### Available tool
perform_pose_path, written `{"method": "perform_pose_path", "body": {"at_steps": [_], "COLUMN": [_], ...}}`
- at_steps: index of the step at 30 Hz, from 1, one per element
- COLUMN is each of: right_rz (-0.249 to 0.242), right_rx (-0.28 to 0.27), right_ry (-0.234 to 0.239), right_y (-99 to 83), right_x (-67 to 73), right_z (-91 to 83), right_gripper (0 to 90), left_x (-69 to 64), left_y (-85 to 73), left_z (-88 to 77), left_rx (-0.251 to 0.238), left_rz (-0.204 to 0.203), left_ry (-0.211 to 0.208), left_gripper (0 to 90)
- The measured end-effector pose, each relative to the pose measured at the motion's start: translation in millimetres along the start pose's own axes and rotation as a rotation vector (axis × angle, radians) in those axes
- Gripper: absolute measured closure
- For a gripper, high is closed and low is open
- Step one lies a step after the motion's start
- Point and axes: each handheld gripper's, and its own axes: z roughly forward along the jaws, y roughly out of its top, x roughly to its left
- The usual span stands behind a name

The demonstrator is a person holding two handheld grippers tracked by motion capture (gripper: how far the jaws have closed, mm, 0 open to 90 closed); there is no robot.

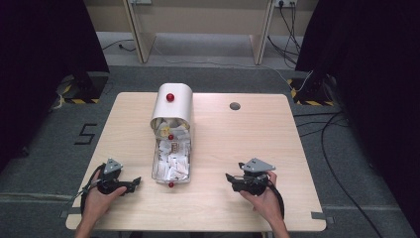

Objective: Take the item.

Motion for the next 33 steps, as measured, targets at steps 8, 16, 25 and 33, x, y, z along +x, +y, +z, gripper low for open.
{"method": "perform_pose_path", "body": {"at_steps": [8,16,25,33], "right_rz": [-0.021,-0.043,-0.060,-0.074], "right_rx": [-0.023,-0.047,-0.059,-0.079], "right_ry": [0.031,0.064,0.097,0.124], "right_y": [14.8,30.9,42.7,53.4], "right_x": [10.1,19.1,28.7,36.0], "right_z": [5.4,11.4,18.7,22.4], "right_gripper": [37.9,39.5,41.5,44.1], "left_x": [0.0,0.0,0.0,0.0], "left_y": [0.0,0.0,0.0,0.0], "left_z": [0.0,0.0,0.0,0.0], "left_rx": [0.000,0.000,0.000,0.001], "left_rz": [0.000,0.000,0.000,-0.001], "left_ry": [0.000,0.000,0.001,0.001], "left_gripper": [5.4,5.4,5.4,5.3]}}
